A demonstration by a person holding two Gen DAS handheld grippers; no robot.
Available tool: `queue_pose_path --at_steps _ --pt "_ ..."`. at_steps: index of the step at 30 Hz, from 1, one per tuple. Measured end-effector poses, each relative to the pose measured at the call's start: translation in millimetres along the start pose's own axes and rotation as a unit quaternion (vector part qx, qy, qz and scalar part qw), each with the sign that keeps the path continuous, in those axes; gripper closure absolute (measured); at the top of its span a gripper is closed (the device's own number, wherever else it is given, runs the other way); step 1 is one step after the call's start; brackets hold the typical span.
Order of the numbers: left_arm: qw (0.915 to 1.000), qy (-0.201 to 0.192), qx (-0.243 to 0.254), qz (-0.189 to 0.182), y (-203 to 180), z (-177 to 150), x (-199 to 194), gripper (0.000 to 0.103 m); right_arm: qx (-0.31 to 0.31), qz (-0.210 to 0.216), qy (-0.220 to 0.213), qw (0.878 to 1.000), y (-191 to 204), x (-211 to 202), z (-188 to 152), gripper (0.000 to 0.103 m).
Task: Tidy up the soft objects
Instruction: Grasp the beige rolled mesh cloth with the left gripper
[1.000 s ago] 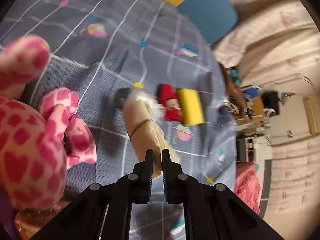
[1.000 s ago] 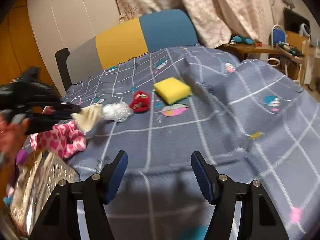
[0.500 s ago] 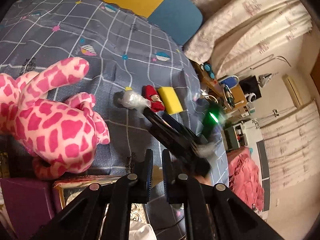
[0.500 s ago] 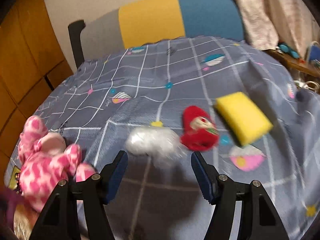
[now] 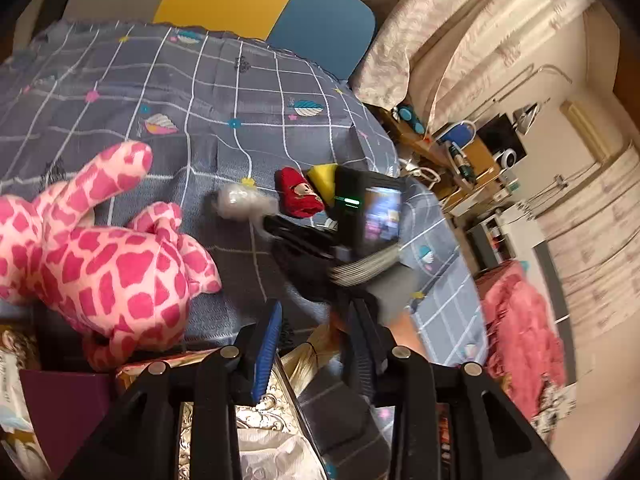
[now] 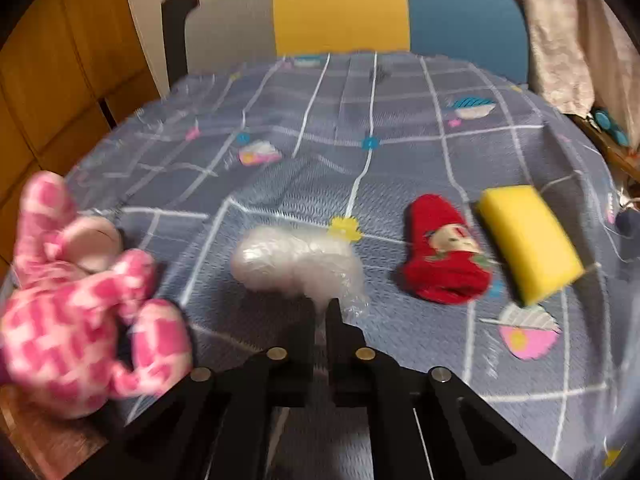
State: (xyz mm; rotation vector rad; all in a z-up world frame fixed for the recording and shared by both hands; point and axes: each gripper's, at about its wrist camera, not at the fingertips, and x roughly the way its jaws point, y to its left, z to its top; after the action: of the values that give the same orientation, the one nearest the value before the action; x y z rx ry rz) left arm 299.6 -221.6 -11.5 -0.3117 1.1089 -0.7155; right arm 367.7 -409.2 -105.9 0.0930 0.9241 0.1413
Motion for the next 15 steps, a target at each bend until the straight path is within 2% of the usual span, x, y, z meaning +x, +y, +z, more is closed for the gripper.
queue_pose_path --at_steps 4,6,8,10,13,15 --pt "0.9988 0.002 0.039 0.028 -16 -3 7 0.068 0.023 0.011 -0.03 0.999 -17 -48 -16 0.101" --pt "0.9967 0.016 0.067 0.042 -29 -7 16 0.062 0.042 0.013 -0.044 0.998 -31 -77 -32 0.101" --pt "0.993 0.042 0.097 0.054 -43 -11 31 0.061 0.063 0.007 -0.052 0.997 -47 -100 -50 0.102" --pt "0.9901 0.061 0.109 0.065 -51 -15 44 0.057 0.083 0.001 -0.051 0.995 -63 -118 -68 0.102" --pt "0.9796 0.107 0.139 0.098 -64 -24 73 0.05 0.117 -0.014 -0.051 0.992 -86 -139 -98 0.102" --pt "0.962 0.145 0.182 0.143 -76 -34 97 0.049 0.134 -0.029 -0.049 0.989 -100 -146 -116 0.102"
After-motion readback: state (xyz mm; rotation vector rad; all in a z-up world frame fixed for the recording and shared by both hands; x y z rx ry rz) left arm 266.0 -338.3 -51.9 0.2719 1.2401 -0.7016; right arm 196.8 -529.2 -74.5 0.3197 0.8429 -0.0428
